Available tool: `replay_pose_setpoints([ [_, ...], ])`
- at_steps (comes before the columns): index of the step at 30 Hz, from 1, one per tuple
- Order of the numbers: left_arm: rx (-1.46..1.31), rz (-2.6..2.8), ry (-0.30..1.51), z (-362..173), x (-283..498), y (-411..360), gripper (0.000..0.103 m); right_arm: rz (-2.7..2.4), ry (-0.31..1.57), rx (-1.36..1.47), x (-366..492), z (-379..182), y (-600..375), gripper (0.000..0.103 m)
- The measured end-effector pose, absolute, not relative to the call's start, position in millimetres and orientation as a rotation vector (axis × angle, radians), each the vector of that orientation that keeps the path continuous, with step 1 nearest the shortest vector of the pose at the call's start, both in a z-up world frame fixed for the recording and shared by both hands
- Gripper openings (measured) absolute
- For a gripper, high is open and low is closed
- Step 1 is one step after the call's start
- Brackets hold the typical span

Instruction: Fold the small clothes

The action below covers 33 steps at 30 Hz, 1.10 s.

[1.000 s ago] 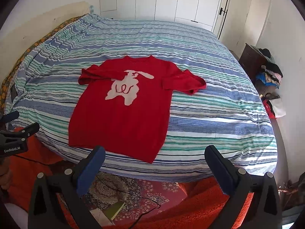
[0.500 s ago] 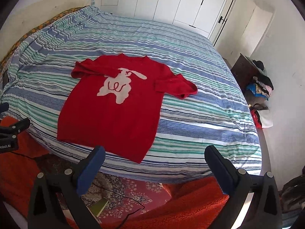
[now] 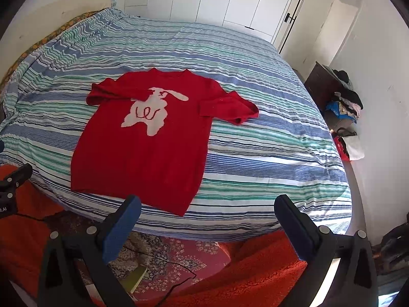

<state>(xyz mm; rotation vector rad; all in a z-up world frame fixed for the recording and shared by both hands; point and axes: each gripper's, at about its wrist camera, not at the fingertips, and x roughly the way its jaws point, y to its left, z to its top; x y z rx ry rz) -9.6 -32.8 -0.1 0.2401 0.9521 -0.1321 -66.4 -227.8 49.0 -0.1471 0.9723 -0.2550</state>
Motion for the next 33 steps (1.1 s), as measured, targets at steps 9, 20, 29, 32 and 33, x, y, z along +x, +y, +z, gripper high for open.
replay_pose_setpoints([
  [9, 0.234, -0.132, 0.946, 0.8, -11.0, -33.0, 0.102, -0.27, 0.95, -0.177, -65.3, 53.6, -223.8, 0.102],
  [20, 0.238, -0.132, 0.94, 2.2, -13.3, -33.1, 0.102, -0.274, 0.957, -0.175, -68.0, 52.0, -224.9, 0.102],
  [29, 0.234, -0.132, 0.942, 1.8, -13.5, -31.7, 0.102, -0.274, 0.961, -0.18, -68.8, 49.9, -223.6, 0.102],
  [32, 0.234, -0.134, 0.942, 1.5, -13.8, -31.4, 0.102, -0.274, 0.964, -0.18, -69.7, 48.8, -223.1, 0.102],
  [33, 0.234, -0.135, 0.942, 1.4, -13.9, -31.5, 0.102, -0.273, 0.966, -0.18, -69.6, 48.5, -223.2, 0.102],
])
